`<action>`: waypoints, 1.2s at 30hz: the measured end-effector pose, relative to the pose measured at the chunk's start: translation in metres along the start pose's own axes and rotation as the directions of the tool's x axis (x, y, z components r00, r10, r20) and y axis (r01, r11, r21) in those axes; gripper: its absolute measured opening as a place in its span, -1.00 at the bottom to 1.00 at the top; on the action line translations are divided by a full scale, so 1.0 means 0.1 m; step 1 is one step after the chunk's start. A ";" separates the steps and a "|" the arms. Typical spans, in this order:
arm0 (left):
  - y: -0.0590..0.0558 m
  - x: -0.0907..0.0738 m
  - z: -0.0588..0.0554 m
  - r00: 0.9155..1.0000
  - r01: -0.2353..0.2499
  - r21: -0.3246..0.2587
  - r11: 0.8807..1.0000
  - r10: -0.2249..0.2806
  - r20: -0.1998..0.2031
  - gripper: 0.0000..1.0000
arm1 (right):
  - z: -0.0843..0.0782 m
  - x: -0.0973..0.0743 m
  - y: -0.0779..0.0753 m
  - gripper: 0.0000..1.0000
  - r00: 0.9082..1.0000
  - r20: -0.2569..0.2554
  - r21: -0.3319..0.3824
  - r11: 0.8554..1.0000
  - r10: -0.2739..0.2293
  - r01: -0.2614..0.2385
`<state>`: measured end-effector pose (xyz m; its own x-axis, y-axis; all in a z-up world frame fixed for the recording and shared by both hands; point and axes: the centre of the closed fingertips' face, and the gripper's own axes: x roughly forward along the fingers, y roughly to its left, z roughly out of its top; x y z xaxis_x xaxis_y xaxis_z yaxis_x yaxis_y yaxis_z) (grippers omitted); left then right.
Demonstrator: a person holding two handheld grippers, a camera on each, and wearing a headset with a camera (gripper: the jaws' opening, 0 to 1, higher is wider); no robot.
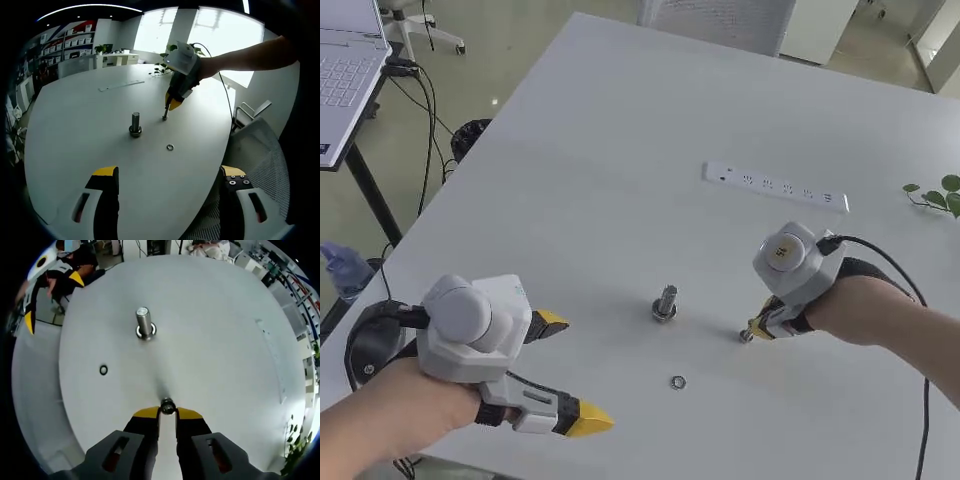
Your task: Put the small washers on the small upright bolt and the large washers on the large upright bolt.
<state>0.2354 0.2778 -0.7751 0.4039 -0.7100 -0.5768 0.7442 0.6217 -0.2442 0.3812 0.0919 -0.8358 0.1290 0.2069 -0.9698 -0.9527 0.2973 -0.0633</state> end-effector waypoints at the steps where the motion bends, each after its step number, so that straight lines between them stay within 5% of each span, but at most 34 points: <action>1: 0.01 0.00 0.00 1.000 -0.001 0.000 1.000 0.001 0.000 0.64 | 0.00 0.01 0.00 -0.76 1.000 -0.001 0.000 1.000 0.002 -0.002; 19: 0.01 0.00 -0.05 1.000 -0.007 -0.011 1.000 0.007 0.002 0.64 | -0.05 0.16 0.01 -0.76 1.000 -0.010 -0.016 1.000 0.005 -0.005; 36: 0.08 0.02 -0.01 0.999 -0.044 0.059 0.997 0.044 0.008 0.73 | -0.07 0.29 0.02 -0.76 1.000 -0.025 -0.047 0.999 0.007 -0.008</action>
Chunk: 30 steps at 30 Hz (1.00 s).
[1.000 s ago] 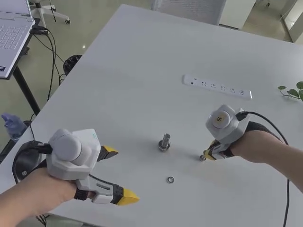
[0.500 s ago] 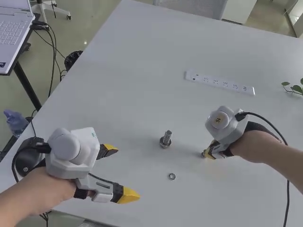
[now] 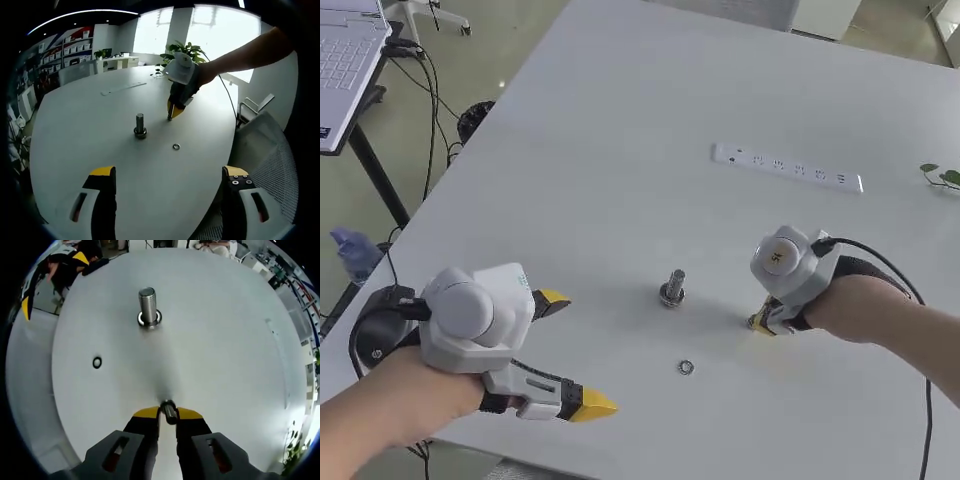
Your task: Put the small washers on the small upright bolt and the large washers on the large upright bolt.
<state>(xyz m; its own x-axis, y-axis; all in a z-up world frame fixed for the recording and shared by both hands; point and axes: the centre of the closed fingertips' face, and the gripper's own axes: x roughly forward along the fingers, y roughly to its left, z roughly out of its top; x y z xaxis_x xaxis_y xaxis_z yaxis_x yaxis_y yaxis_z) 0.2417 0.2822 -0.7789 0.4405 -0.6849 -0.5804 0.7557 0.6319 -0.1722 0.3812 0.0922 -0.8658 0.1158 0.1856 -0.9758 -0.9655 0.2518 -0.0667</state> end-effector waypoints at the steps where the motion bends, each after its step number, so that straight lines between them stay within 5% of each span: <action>1: 0.00 0.00 0.00 1.000 0.000 -0.002 1.000 0.000 0.001 0.73 | 0.00 0.00 0.00 -0.76 1.000 -0.001 0.000 1.000 0.000 0.000; 30: 0.01 -0.01 -0.03 1.000 0.009 -0.033 0.999 -0.010 -0.010 0.65 | -0.01 0.00 0.03 -0.74 1.000 0.006 0.007 1.000 0.009 -0.009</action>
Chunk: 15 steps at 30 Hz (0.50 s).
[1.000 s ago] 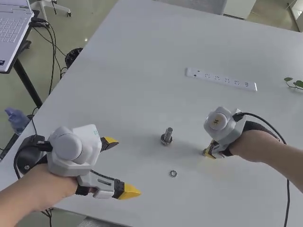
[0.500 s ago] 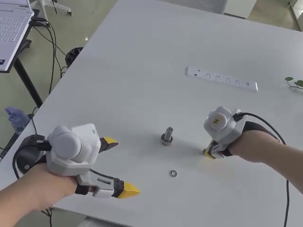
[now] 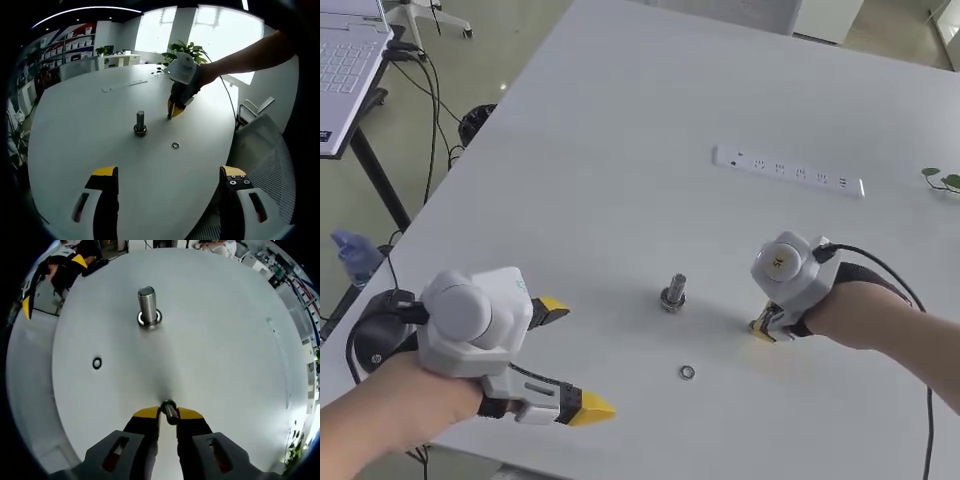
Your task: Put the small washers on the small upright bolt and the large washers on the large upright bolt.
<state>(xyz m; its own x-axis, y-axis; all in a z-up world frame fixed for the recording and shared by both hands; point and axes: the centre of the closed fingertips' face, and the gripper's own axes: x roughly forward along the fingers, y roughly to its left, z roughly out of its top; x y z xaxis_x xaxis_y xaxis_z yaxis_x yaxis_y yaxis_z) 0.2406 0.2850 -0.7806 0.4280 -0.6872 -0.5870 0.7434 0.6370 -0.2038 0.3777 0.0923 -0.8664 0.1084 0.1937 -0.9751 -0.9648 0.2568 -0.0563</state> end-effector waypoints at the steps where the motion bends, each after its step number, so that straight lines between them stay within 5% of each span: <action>1: 0.00 0.00 0.00 1.000 -0.001 -0.001 1.000 0.001 -0.001 0.65 | 0.00 0.00 0.00 -0.74 1.000 0.000 0.000 1.000 0.000 0.000; 6: 0.00 0.00 -0.01 1.000 -0.002 -0.003 1.000 0.002 -0.004 0.65 | -0.01 0.00 -0.01 -0.70 1.000 0.004 -0.004 1.000 0.001 -0.001; 10: 0.00 0.00 0.00 1.000 -0.002 -0.003 1.000 0.002 -0.001 0.65 | 0.01 0.00 -0.01 -0.43 1.000 0.025 -0.020 1.000 0.013 -0.012; 15: 0.01 0.00 0.01 1.000 -0.003 -0.003 1.000 0.003 0.001 0.65 | -0.02 -0.01 -0.03 -0.44 1.000 0.008 -0.018 1.000 0.023 -0.023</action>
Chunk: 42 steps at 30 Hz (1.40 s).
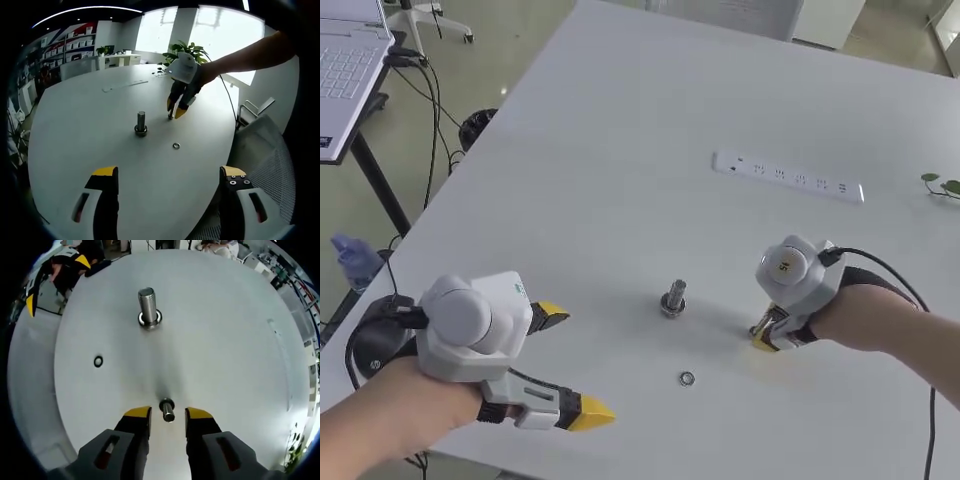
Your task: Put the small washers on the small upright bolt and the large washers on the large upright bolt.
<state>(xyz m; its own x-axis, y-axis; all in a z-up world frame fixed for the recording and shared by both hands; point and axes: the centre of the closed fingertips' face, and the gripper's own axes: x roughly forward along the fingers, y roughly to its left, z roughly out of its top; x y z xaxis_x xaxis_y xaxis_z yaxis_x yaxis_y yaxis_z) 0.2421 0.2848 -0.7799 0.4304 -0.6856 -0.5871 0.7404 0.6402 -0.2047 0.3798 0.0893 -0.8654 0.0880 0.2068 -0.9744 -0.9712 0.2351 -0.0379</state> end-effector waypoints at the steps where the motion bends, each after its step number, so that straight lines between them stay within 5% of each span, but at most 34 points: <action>1: 0.00 0.00 0.00 1.000 0.000 0.000 1.000 0.000 -0.001 0.65 | 0.00 0.00 0.00 -0.44 1.000 -0.002 -0.003 1.000 0.003 -0.003; 42: -0.13 -0.10 0.11 1.000 -0.004 0.027 1.000 0.003 0.014 0.65 | 0.30 -0.45 0.03 -0.47 1.000 0.023 -0.063 0.998 0.021 -0.019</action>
<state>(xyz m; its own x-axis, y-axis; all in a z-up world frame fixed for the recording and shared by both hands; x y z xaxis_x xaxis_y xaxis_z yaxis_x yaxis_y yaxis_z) 0.2335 0.2794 -0.7624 0.4399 -0.6883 -0.5769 0.7525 0.6331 -0.1816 0.3799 0.1091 -0.8150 0.0728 0.2329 -0.9698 -0.9848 0.1705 -0.0330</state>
